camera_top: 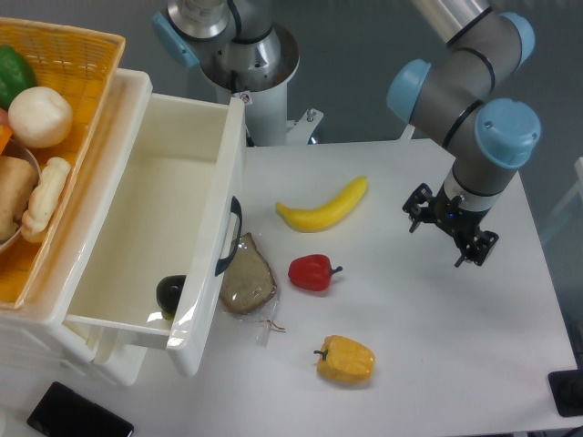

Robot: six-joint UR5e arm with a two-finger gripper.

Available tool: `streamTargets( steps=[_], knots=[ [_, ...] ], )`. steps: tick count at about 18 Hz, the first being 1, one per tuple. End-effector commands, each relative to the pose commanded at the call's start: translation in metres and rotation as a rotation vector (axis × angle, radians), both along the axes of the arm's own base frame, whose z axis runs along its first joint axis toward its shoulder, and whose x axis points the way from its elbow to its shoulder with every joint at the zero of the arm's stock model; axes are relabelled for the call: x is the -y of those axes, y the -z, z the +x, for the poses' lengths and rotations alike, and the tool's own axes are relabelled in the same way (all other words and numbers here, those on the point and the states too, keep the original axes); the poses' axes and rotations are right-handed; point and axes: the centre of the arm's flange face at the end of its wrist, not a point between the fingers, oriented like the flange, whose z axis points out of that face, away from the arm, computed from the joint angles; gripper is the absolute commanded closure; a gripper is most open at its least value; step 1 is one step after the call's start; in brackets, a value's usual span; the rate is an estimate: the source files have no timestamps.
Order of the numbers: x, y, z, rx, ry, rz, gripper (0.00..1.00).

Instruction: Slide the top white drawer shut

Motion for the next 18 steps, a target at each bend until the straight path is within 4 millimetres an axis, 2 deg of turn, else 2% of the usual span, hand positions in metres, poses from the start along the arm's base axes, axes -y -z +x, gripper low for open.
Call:
streamTargets(
  steps=[5,8,11,13,16,17,18],
  knots=[
    [-0.001,0.004,0.004,0.009,0.003,-0.002,0.00],
    [0.006,0.022,0.018,0.047,0.004,-0.013,0.00],
    [0.010,0.015,0.025,0.045,-0.023,-0.013,0.00],
    [0.017,0.013,0.026,0.053,-0.128,-0.013,0.00],
    [0.006,0.005,0.036,0.069,-0.207,0.027,0.00],
    [0.001,0.000,0.040,0.082,-0.238,0.058,0.07],
    [-0.004,-0.002,0.042,0.095,-0.281,0.075,0.19]
  ],
)
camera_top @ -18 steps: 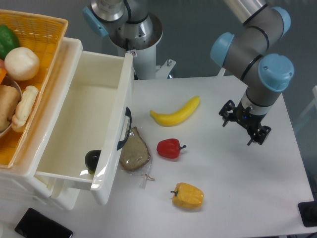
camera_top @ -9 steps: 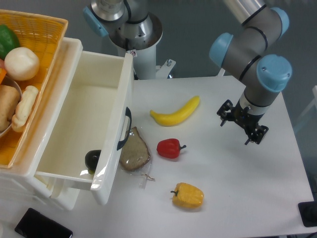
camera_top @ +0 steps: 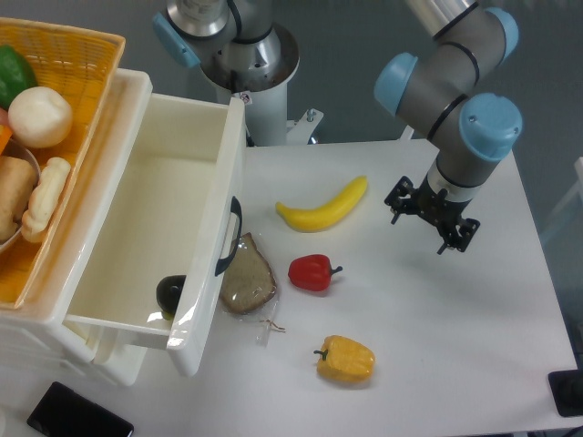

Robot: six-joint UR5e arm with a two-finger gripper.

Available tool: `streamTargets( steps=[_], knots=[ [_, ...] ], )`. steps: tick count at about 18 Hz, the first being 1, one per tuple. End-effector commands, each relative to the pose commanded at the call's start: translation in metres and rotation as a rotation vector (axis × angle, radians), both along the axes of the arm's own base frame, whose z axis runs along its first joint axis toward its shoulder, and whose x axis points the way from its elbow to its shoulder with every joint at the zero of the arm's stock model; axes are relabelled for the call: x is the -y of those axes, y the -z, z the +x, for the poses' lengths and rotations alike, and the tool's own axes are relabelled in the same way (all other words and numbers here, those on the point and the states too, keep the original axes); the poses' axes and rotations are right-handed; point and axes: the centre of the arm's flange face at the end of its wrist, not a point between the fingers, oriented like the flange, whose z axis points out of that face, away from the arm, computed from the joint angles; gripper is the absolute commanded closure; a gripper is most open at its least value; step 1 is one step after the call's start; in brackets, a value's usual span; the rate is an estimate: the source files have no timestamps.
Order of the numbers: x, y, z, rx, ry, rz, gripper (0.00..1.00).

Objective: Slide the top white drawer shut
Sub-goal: 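Move the gripper down toward the open white drawer's front panel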

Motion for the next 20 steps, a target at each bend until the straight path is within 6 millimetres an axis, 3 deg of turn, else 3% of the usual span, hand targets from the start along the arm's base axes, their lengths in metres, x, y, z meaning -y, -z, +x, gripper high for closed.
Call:
streamTargets(
  steps=[3,4,5,9,11,16,20],
  knots=[
    [-0.017,-0.004,0.014,0.051,-0.127,0.021,0.63],
    [-0.026,-0.004,0.026,0.086,-0.158,0.010,0.79],
    [-0.036,-0.003,0.038,0.112,-0.177,-0.005,0.84],
    [-0.067,0.003,0.074,0.208,-0.151,-0.021,0.92],
    [-0.074,-0.006,0.078,0.281,-0.165,0.063,1.00],
    [-0.081,-0.019,0.081,0.367,-0.183,0.107,1.00],
    [-0.097,-0.021,0.097,0.409,-0.164,0.136,1.00]
  ],
)
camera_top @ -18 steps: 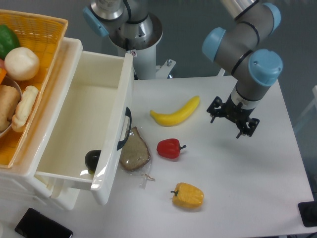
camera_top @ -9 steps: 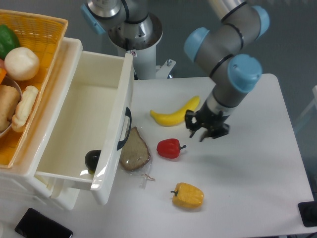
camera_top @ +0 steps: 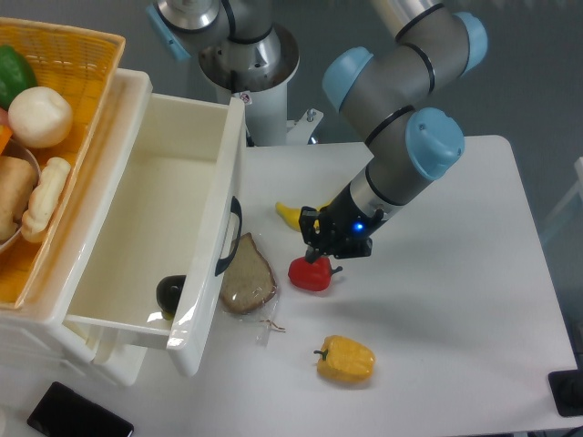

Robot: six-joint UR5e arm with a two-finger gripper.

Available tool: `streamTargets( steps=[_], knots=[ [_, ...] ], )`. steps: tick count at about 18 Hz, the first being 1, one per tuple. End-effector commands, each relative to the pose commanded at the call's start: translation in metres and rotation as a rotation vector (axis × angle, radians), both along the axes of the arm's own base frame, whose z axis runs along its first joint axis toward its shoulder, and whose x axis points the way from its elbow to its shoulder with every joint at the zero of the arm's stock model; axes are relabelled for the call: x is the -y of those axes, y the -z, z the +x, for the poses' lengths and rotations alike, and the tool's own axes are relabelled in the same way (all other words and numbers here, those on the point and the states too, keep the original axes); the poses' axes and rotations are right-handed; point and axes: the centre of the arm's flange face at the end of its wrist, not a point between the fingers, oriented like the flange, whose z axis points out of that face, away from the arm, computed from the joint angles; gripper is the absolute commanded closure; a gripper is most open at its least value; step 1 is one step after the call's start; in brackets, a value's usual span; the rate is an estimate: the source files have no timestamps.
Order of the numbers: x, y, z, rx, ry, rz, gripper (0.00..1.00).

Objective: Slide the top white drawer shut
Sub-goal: 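Move the gripper down toward the open white drawer's front panel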

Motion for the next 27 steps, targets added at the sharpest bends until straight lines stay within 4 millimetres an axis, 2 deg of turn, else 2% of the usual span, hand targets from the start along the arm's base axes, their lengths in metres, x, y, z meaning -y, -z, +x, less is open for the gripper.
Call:
streamTargets(
  steps=[10,27],
  knots=[
    [-0.018,-0.014,0.036,0.017,0.052,-0.005,1.00],
    [-0.024,-0.035,0.057,0.022,0.069,0.027,1.00]
  ],
)
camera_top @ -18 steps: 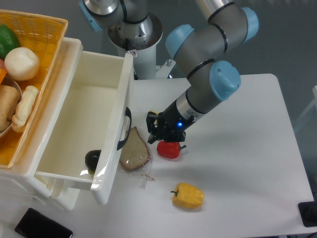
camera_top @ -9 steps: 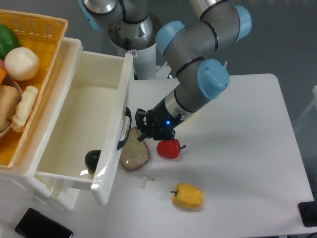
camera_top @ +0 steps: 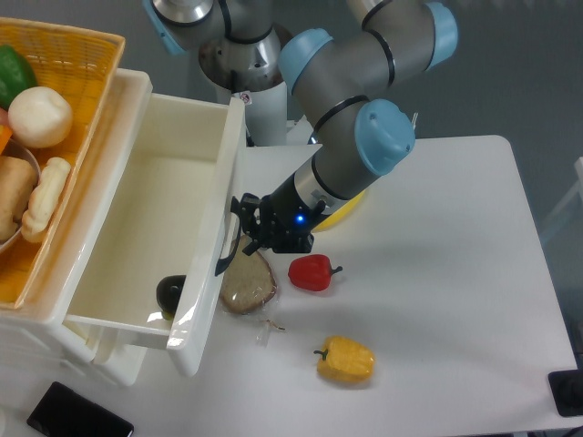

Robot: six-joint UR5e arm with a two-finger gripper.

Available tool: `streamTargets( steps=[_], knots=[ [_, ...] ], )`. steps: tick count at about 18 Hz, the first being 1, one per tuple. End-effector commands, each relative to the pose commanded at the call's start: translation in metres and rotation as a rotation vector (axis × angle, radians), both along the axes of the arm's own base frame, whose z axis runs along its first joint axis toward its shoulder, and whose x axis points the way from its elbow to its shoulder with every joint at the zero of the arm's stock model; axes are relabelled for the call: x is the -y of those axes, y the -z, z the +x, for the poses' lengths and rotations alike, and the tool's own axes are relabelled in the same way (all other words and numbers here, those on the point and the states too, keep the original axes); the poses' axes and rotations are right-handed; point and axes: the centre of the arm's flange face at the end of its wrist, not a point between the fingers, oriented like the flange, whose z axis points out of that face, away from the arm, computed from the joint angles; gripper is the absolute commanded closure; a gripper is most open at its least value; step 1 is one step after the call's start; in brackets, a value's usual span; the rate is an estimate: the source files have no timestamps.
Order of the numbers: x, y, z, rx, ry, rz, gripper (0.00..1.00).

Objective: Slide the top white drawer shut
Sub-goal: 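Move the gripper down toward the open white drawer's front panel, then push the drawer front with the gripper into the cabinet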

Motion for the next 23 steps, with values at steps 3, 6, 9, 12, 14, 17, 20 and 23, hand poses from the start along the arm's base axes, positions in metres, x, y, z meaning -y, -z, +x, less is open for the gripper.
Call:
streamTargets(
  steps=[3,6,9,12,14,17,20,23],
  knots=[
    [-0.003,-0.001,0.004,0.002,0.007,0.002,1.00],
    [-0.004,-0.006,0.009,-0.006,0.013,0.008,1.00],
    [-0.006,-0.007,0.012,-0.006,0.018,0.008,1.00],
    [-0.009,-0.007,0.018,-0.005,0.026,0.007,1.00],
    [-0.012,-0.007,0.022,-0.005,0.034,0.007,1.00],
    [-0.016,-0.006,0.028,-0.003,0.046,0.007,1.00],
    [-0.018,-0.006,0.032,-0.002,0.052,0.007,1.00],
    [-0.020,-0.011,0.039,-0.006,0.055,0.009,1.00]
  ],
)
